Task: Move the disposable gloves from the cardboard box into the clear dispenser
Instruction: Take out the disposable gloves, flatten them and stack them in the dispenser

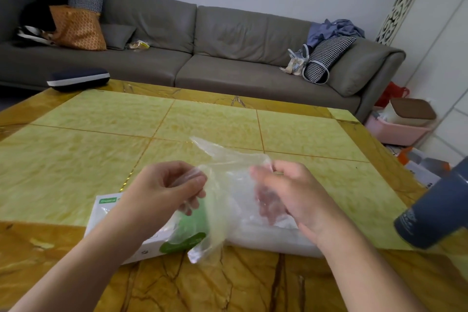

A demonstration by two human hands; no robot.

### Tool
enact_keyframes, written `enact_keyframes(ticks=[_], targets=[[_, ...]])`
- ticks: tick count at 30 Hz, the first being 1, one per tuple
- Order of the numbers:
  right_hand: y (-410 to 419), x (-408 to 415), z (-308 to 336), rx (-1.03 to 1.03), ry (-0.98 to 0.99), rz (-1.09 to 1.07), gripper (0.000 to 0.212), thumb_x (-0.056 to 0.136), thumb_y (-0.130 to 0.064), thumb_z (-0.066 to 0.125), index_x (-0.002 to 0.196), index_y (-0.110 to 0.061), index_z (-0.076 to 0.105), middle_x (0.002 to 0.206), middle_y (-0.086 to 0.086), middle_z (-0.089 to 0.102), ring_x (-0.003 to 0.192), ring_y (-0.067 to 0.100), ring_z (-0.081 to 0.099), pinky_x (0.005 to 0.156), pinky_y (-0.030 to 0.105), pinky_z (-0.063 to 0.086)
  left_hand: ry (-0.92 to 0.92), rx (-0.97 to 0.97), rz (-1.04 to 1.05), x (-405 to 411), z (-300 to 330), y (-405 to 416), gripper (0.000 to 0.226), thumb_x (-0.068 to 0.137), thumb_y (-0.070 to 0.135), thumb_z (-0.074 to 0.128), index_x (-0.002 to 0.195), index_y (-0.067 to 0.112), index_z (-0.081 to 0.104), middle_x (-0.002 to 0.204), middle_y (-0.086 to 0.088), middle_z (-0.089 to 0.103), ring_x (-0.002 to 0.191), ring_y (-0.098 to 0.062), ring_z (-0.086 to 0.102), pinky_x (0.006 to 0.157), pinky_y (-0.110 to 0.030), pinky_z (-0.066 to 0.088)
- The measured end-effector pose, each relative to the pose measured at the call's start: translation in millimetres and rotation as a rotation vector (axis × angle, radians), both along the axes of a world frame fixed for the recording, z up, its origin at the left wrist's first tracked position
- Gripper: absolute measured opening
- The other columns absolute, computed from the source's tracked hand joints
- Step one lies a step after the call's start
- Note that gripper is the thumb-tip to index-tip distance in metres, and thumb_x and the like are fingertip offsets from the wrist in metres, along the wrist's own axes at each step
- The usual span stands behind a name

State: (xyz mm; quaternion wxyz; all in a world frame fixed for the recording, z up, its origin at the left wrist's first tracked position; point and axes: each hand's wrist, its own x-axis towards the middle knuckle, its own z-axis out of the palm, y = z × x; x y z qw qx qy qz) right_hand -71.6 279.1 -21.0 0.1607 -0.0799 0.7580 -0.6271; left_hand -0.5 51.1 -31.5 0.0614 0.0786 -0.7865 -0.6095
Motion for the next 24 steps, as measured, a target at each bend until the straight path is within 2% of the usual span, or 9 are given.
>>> enact_keyframes(ticks=[4,7,9,10,13,16,19,21,24], targets=[[13,-8,-4,0.066,0.112,-0.132,0.024,0.101,-0.008,0.065,0.092,0.014,0.061,0.055,0.012,0.055,0.042,0.019,0.046,0.039,0.025,0.036,-0.024,-0.020,0.031,-1,1,-7,0.015,0.093,0.024,0.073,0.086,0.013,0.077,0.074,-0.010,0.073,0.055,-0.018,0.060,0.058,-0.031,0.052],[32,-14,2,0.078,0.128,-0.185,0.026,0.103,-0.007,0.061,0.078,0.000,0.059,0.053,0.009,0.048,0.041,0.016,0.037,0.039,0.023,0.030,0.014,0.122,0.145,-4,2,-10,0.013,0.095,0.018,0.071,0.091,0.007,0.077,0.069,-0.011,0.068,0.057,-0.022,0.058,0.064,-0.040,0.053],[45,-18,2,0.122,0.134,-0.209,0.032,0.103,-0.007,0.061,0.071,-0.009,0.055,0.052,0.008,0.047,0.040,0.017,0.036,0.040,0.024,0.030,0.047,0.214,0.227,-5,3,-8,0.013,0.098,0.015,0.068,0.095,0.005,0.075,0.072,-0.011,0.069,0.062,-0.027,0.060,0.067,-0.041,0.055],[50,-20,1,0.149,0.134,-0.224,0.033,0.102,-0.007,0.061,0.070,-0.009,0.055,0.051,0.008,0.048,0.040,0.018,0.037,0.040,0.024,0.032,0.076,0.183,0.262,-5,3,-5,0.012,0.099,0.016,0.067,0.096,0.009,0.075,0.074,-0.007,0.071,0.066,-0.029,0.063,0.069,-0.039,0.055],[58,-22,-4,0.244,0.112,-0.256,0.029,0.100,-0.007,0.060,0.072,-0.007,0.055,0.051,0.008,0.052,0.038,0.020,0.044,0.040,0.026,0.039,0.291,-0.149,0.315,2,11,14,0.006,0.097,0.021,0.067,0.097,0.027,0.071,0.085,0.010,0.073,0.078,-0.007,0.068,0.073,-0.027,0.052],[59,-23,-8,0.365,0.085,-0.241,0.027,0.098,-0.008,0.057,0.072,-0.011,0.054,0.054,0.010,0.061,0.038,0.021,0.053,0.043,0.028,0.045,0.486,-0.518,0.061,-4,28,52,0.014,0.094,0.024,0.064,0.102,0.035,0.067,0.093,0.021,0.066,0.093,0.001,0.062,0.073,-0.018,0.051],[57,-23,-10,0.479,0.101,-0.228,0.022,0.100,-0.010,0.058,0.077,-0.007,0.059,0.060,0.011,0.068,0.039,0.020,0.059,0.042,0.028,0.046,0.270,-0.787,-0.262,-38,21,91,0.022,0.102,0.024,0.054,0.114,0.035,0.068,0.106,0.022,0.064,0.094,0.001,0.060,0.082,-0.018,0.053],[58,-21,-10,0.562,0.120,-0.215,0.020,0.100,-0.012,0.059,0.081,-0.007,0.063,0.061,0.008,0.071,0.041,0.019,0.062,0.042,0.027,0.046,0.055,-0.879,-0.355,-63,5,107,0.023,0.103,0.027,0.051,0.117,0.035,0.067,0.115,0.013,0.066,0.097,-0.008,0.063,0.087,-0.032,0.057],[60,-19,-9,0.724,0.148,-0.166,0.027,0.099,-0.012,0.058,0.077,-0.007,0.073,0.057,0.006,0.071,0.041,0.019,0.063,0.043,0.033,0.054,-0.236,-0.939,-0.516,-84,-16,114,0.031,0.100,0.045,0.056,0.130,0.036,0.060,0.126,0.010,0.065,0.109,-0.015,0.063,0.096,-0.038,0.055]])
